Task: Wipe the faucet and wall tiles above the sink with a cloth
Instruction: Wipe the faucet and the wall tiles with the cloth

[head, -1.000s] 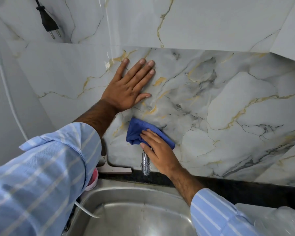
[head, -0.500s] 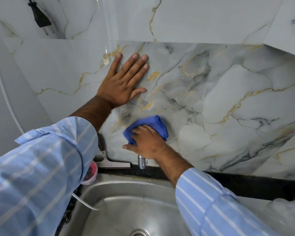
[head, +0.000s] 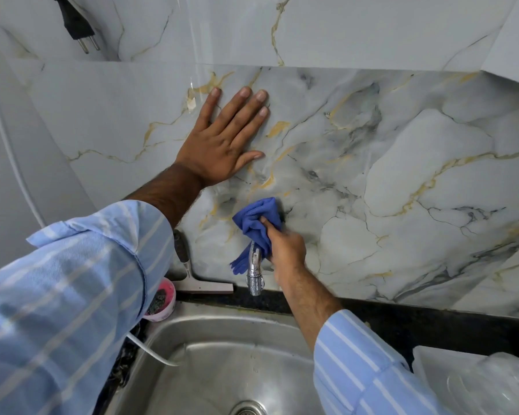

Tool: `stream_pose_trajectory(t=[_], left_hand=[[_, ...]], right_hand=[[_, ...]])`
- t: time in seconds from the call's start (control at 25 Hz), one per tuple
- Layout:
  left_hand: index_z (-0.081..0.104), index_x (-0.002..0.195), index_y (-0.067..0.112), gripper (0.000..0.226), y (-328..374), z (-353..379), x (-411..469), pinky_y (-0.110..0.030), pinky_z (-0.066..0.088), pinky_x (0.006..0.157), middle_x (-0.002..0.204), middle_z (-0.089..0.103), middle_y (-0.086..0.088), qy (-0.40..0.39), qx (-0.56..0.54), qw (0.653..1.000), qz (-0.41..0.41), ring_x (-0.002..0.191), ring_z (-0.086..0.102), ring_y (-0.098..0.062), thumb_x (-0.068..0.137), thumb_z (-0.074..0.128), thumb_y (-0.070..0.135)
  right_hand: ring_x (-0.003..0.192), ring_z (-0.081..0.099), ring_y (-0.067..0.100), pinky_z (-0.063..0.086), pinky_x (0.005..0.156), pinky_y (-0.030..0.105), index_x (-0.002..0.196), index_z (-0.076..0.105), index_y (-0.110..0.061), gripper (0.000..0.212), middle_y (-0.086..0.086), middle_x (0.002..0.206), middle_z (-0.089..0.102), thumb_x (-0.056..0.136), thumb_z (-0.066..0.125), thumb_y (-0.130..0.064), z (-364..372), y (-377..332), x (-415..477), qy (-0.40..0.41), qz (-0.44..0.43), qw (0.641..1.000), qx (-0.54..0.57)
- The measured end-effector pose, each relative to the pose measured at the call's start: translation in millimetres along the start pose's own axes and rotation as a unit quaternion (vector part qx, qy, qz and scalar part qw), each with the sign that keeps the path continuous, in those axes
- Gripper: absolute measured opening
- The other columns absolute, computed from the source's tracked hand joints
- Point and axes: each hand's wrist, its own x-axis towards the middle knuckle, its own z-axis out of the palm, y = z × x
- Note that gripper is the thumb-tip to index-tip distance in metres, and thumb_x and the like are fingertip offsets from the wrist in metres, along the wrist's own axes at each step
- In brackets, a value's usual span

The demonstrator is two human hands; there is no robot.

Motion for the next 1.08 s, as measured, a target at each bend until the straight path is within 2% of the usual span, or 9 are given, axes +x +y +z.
stream_pose_trajectory(t=[0.12, 0.28, 0.36, 0.48, 0.68, 0.84, 0.88, 0.96, 1.08], left_hand=[[0.027, 0.167, 0.009, 0.079, -0.3, -1.3, 2.5, -0.062, 0.021, 0.127, 0.173, 0.028, -0.013, 0.0, 0.0, 1.0, 0.0, 0.16, 0.029, -0.033, 0.111, 0.044, 0.06], [0.025, 0.168, 0.008, 0.078, 0.5, -2.8, 2.3, -0.062, 0.021, 0.126, 0.173, 0.028, -0.014, 0.0, -0.005, 1.0, -0.003, 0.16, 0.029, -0.034, 0.112, 0.043, 0.059], [0.024, 0.168, 0.009, 0.078, 0.9, -1.2, 2.1, -0.062, 0.021, 0.127, 0.173, 0.027, -0.014, -0.001, -0.008, 1.0, 0.0, 0.16, 0.027, -0.033, 0.112, 0.041, 0.059], [0.021, 0.169, 0.009, 0.078, 1.5, -1.2, 2.0, -0.063, 0.019, 0.127, 0.174, 0.023, -0.013, -0.003, -0.005, 1.0, -0.005, 0.161, 0.025, -0.033, 0.112, 0.04, 0.06], [0.023, 0.168, 0.008, 0.078, 2.3, -1.5, 1.8, -0.064, 0.02, 0.127, 0.174, 0.022, -0.014, -0.007, 0.002, 1.0, -0.009, 0.161, 0.023, -0.034, 0.112, 0.041, 0.058], [0.023, 0.168, 0.007, 0.078, 2.7, -1.9, 1.2, -0.064, 0.019, 0.127, 0.175, 0.022, -0.014, -0.012, -0.001, 1.0, -0.008, 0.162, 0.024, -0.034, 0.112, 0.042, 0.058], [0.024, 0.168, 0.007, 0.078, 2.4, -1.8, 1.0, -0.064, 0.019, 0.127, 0.175, 0.022, -0.014, -0.012, -0.002, 1.0, -0.007, 0.161, 0.024, -0.034, 0.112, 0.042, 0.058], [0.024, 0.168, 0.007, 0.078, 0.8, -1.0, 0.6, -0.064, 0.019, 0.127, 0.174, 0.023, -0.014, -0.008, 0.001, 1.0, -0.003, 0.161, 0.024, -0.034, 0.112, 0.042, 0.058], [0.024, 0.168, 0.008, 0.078, 1.0, 0.5, 0.3, -0.063, 0.017, 0.128, 0.175, 0.022, -0.013, -0.005, 0.001, 1.0, -0.005, 0.161, 0.023, -0.034, 0.112, 0.042, 0.058]], right_hand=[[0.085, 0.067, 0.032, 0.057, 0.077, 0.052, 0.104, 0.068, -0.012, 0.037, 0.011, 0.097, 0.07, 0.089, 0.067, -0.047, 7.3, -8.3, 2.6, -0.152, 0.162, 0.971, 0.086], [0.093, 0.066, 0.034, 0.053, 0.085, 0.048, 0.131, 0.061, -0.007, 0.042, 0.018, 0.131, 0.064, 0.097, 0.062, -0.031, 5.2, -15.4, 6.0, -0.192, 0.21, 0.932, 0.223], [0.094, 0.065, 0.032, 0.052, 0.086, 0.045, 0.127, 0.063, -0.004, 0.036, 0.019, 0.13, 0.064, 0.099, 0.06, -0.026, 2.2, -16.4, 7.3, -0.197, 0.2, 0.93, 0.237], [0.097, 0.068, 0.034, 0.052, 0.095, 0.044, 0.113, 0.064, 0.002, 0.021, 0.024, 0.118, 0.066, 0.101, 0.055, -0.013, 9.6, -28.3, 2.8, -0.2, 0.162, 0.958, 0.13], [0.077, 0.066, 0.032, 0.056, 0.071, 0.034, 0.11, 0.069, 0.007, 0.025, 0.017, 0.102, 0.069, 0.093, 0.052, 0.002, 25.0, -45.8, -3.8, -0.083, 0.035, 0.968, -0.233], [0.063, 0.043, 0.026, 0.027, 0.055, 0.023, 0.053, 0.048, -0.006, 0.032, 0.011, 0.053, 0.045, 0.071, 0.045, 0.02, 40.6, -57.4, -28.1, -0.082, -0.067, 0.813, -0.572], [0.069, 0.052, 0.031, 0.038, 0.058, 0.025, 0.06, 0.056, -0.004, 0.034, 0.013, 0.059, 0.055, 0.064, 0.043, 0.027, 47.5, -52.3, -36.5, -0.065, -0.119, 0.753, -0.643], [0.096, 0.064, 0.04, 0.054, 0.08, 0.042, 0.103, 0.068, 0.004, 0.027, 0.023, 0.099, 0.069, 0.085, 0.048, 0.011, 58.3, -40.7, -58.6, -0.042, -0.192, 0.602, -0.774], [0.116, 0.054, 0.036, 0.046, 0.097, 0.045, 0.129, 0.058, -0.002, 0.037, 0.019, 0.127, 0.059, 0.099, 0.044, -0.017, 61.2, -17.7, -52.1, -0.017, -0.31, 0.401, -0.862]])
